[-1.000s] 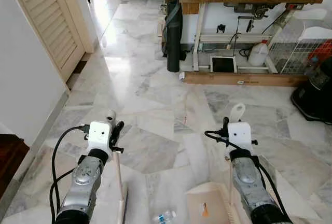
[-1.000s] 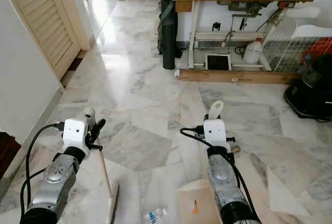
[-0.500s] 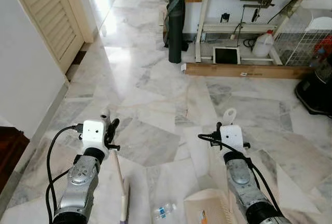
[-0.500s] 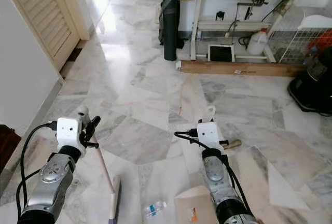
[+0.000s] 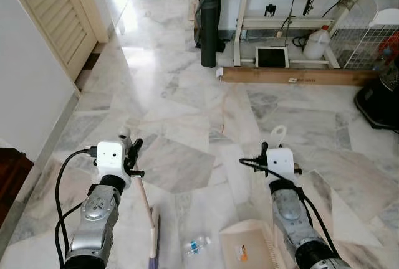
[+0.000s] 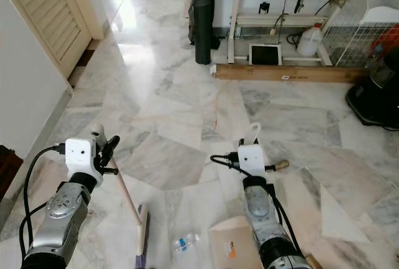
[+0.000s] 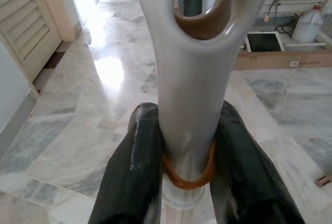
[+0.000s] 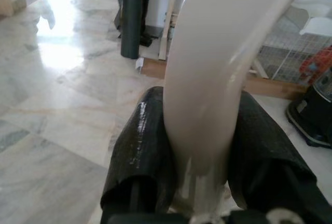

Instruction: Sweep floor

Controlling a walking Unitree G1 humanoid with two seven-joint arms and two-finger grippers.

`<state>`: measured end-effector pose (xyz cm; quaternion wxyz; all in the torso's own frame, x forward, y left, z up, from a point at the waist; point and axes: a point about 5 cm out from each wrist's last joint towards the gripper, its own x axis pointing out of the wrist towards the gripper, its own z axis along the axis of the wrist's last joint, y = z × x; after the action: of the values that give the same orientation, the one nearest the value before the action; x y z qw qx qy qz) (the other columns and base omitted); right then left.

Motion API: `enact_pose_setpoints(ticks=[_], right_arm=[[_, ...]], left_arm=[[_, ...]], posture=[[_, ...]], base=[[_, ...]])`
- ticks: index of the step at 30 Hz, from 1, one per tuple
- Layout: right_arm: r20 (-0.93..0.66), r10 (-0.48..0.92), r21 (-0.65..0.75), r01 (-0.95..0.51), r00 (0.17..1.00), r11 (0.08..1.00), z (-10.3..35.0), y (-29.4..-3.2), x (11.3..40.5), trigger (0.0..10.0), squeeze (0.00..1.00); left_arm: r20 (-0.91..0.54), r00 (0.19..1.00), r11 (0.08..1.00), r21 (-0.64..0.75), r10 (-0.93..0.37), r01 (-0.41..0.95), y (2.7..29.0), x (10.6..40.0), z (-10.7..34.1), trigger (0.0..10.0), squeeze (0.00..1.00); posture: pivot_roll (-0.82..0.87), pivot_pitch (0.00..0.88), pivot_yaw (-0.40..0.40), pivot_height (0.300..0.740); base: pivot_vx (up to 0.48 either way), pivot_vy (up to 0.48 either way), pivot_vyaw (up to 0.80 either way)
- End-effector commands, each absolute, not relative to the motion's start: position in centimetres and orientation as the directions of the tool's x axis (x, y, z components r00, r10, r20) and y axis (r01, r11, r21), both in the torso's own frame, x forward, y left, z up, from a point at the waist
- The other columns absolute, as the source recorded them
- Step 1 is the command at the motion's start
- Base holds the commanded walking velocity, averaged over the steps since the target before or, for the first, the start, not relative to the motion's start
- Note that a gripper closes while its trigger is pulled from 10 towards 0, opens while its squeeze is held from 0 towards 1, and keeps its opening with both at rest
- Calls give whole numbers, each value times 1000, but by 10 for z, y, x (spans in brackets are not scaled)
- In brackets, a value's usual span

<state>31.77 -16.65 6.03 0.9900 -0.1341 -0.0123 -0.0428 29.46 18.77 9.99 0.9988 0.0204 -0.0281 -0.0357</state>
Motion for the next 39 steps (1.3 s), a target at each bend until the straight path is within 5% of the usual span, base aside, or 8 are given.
enact_pose_setpoints(ticks=[1,13,20,39], right_arm=[[72,-68,-243,84,995,966,68,-162,323,10000,0],[37,-77,-266,84,996,960,66,-162,328,10000,0],[-165,-64,-245,22,984,969,26,-153,306,10000,0],[-232,-85,-199,38,969,979,19,-152,304,10000,0]], left_arm=[[49,997,997,44,-62,60,191,292,100,10000,0],[59,996,997,52,-60,57,194,288,104,10000,0],[8,997,996,40,-75,75,193,285,98,10000,0],[-166,975,962,-255,-147,102,186,294,81,10000,0]], posture=[[195,210,48,740],[220,221,57,740],[234,234,68,740],[203,206,65,740]], base=[[0,0,0],[0,0,0],[0,0,0],[0,0,0]])
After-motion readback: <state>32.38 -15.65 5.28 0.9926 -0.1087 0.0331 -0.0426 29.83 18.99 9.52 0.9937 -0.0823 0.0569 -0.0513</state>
